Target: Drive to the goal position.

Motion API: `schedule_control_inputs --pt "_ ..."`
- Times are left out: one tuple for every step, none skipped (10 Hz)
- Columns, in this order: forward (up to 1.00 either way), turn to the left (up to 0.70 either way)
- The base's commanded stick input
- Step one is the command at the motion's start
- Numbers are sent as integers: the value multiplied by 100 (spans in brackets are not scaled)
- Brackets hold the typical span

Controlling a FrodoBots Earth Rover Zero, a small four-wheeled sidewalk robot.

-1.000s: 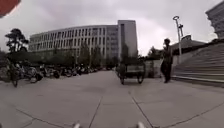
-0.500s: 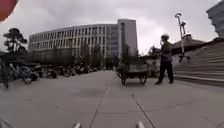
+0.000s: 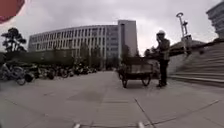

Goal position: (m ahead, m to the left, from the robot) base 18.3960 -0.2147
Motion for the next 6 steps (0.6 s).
schedule_control_inputs --pt "70 5" --pt "70 13" --pt "70 14" --pt "70 14" --pt "70 14" --pt "70 14"
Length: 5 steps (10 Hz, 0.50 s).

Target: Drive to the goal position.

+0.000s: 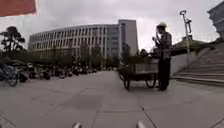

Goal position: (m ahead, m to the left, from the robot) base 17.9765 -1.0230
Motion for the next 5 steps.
schedule_control_inputs --pt "70 14" --pt "70 14" --pt "70 14" --pt "70 14" --pt "70 14"
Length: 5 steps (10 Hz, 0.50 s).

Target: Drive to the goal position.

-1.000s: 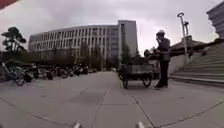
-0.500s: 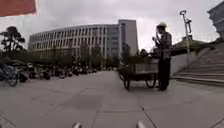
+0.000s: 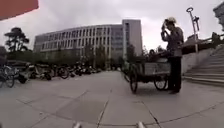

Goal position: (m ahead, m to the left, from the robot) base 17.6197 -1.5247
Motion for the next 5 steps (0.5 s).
schedule_control_inputs --pt "70 14" --pt "70 13" --pt "70 7" --pt "70 0" --pt "70 0"
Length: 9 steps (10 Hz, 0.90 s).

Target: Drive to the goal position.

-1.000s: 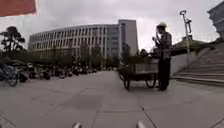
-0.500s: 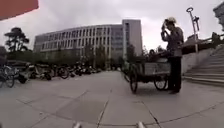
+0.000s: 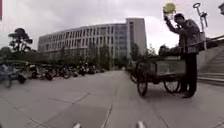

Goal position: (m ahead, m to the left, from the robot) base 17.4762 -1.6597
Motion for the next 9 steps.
schedule_control_inputs --pt "70 0" --pt "70 0" --pt "70 0" --pt "70 0" --pt "70 0" --pt "70 0" --pt "70 0" --pt "70 0" --pt "70 0"
